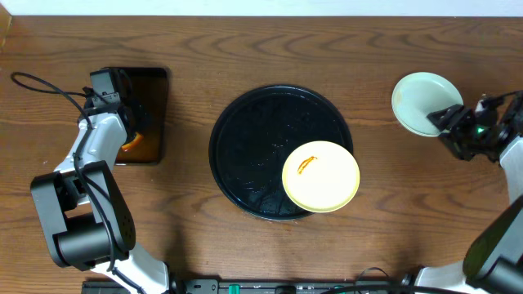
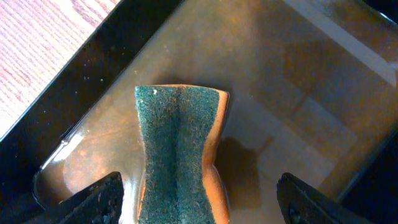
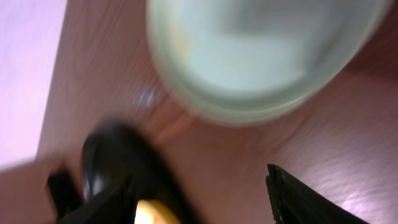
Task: Clean dirty plates on tray and stack at the side
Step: 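Reach the right gripper back and grip the yellow plate rim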
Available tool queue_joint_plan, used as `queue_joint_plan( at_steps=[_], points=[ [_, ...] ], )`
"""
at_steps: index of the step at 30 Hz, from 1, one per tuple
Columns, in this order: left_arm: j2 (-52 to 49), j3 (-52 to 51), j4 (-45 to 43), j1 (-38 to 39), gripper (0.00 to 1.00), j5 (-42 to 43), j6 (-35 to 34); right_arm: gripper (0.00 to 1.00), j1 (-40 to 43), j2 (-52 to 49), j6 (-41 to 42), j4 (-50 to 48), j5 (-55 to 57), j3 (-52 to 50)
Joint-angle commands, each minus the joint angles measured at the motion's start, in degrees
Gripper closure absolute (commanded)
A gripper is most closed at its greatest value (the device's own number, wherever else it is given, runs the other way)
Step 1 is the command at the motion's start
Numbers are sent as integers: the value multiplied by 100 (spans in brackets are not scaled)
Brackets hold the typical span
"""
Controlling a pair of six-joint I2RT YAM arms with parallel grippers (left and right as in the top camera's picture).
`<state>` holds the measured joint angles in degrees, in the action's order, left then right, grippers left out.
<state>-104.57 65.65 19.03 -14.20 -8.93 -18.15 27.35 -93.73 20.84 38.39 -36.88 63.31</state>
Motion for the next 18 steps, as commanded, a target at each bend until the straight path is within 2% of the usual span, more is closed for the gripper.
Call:
queue_joint_plan(
  at_steps=[1, 3, 4, 5, 10, 12, 14, 18],
  points=[
    [11, 22, -7, -20, 20, -7, -9, 38, -588, 573, -905, 986, -422, 26],
    [11, 22, -7, -20, 20, -7, -9, 39, -1034, 717, -911, 1567, -79, 26],
    [11, 22, -7, -20, 20, -7, -9, 50, -1381, 778, -863, 1784, 142, 26],
    [11, 22, -7, -20, 20, -7, -9, 52, -1700, 798, -643, 1930, 396, 22],
    [11, 22, -7, -20, 20, -7, -9, 52, -2791, 798, 748, 2258, 1899, -85],
    [9, 22, -7, -20, 20, -7, -9, 49, -3150, 798, 1279, 2251, 2326, -221],
    [11, 22, -7, -20, 20, -7, -9, 49, -3515, 798, 1611, 2094, 2356, -470],
    [11, 22, -7, -20, 20, -7, -9, 49, -3904, 798, 1773, 2037, 2356, -737]
  ],
)
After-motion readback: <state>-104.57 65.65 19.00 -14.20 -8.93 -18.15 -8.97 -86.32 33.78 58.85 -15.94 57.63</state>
